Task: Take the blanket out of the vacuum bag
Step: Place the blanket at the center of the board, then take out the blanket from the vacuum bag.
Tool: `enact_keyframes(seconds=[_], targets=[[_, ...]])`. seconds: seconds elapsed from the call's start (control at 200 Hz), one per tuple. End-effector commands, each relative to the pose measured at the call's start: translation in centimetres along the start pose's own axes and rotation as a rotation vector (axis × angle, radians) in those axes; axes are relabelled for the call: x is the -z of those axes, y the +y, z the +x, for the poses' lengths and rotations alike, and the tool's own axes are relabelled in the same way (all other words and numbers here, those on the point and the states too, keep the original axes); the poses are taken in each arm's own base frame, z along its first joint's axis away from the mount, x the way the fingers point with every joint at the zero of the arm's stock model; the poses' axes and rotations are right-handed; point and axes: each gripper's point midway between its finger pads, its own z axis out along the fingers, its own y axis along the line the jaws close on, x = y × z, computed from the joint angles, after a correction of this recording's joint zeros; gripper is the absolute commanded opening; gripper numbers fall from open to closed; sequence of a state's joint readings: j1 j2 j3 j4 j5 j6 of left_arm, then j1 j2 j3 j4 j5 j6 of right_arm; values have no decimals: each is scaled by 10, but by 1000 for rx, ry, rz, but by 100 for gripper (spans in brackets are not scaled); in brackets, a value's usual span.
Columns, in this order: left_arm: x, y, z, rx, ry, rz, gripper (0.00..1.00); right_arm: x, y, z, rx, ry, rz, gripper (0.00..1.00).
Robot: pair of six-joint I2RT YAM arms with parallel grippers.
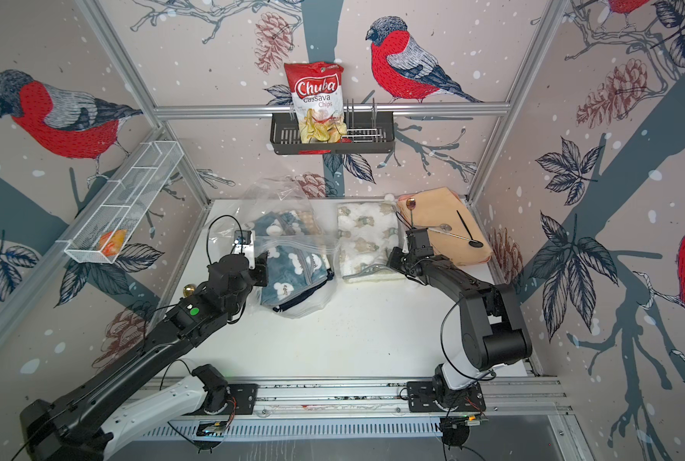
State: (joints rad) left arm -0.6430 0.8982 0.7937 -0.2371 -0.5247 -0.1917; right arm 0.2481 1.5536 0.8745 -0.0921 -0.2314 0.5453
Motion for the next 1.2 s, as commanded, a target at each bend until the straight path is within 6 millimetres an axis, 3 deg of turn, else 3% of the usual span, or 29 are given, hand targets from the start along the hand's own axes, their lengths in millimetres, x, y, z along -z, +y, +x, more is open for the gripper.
enact_keyframes(seconds=[0.0, 0.34, 0.385, 0.435, 0.47, 0.56, 0.665, 0.735, 0.835, 0.971, 1.086, 1.196], targets=[[1, -2, -15, 25, -49, 13, 46, 8, -9, -5, 10, -29, 56, 0], [2, -3, -14, 27, -47, 18, 47, 9, -37, -1, -11, -20, 126, 0], [2, -3, -14, 26, -47, 18, 47, 5, -43, 2, -19, -5, 139, 16], [2, -3, -14, 26, -46, 20, 48, 3, -47, 4, -27, 1, 154, 43], [2, -2, -14, 27, -48, 17, 47, 2, -49, 5, -29, 3, 161, 52], [2, -3, -14, 26, -46, 17, 49, 10, -45, 2, -20, -18, 161, 58], [1, -3, -14, 22, -43, 19, 50, 34, -32, -13, 12, -91, 180, 59], [0, -4, -12, 18, -36, 21, 50, 51, -12, -20, 54, -136, 165, 59], [-3, -10, -9, 6, -21, 45, 44, 67, 38, -18, 141, -164, 63, 58], [-7, -19, -4, -11, 4, 82, 16, 88, 114, 6, 225, -239, -89, 40], [-10, -29, 0, -24, 29, 130, 0, 102, 168, 52, 218, -265, -285, 8], [-12, -39, 5, -32, 54, 174, 0, 110, 199, 92, 185, -255, -443, 1]])
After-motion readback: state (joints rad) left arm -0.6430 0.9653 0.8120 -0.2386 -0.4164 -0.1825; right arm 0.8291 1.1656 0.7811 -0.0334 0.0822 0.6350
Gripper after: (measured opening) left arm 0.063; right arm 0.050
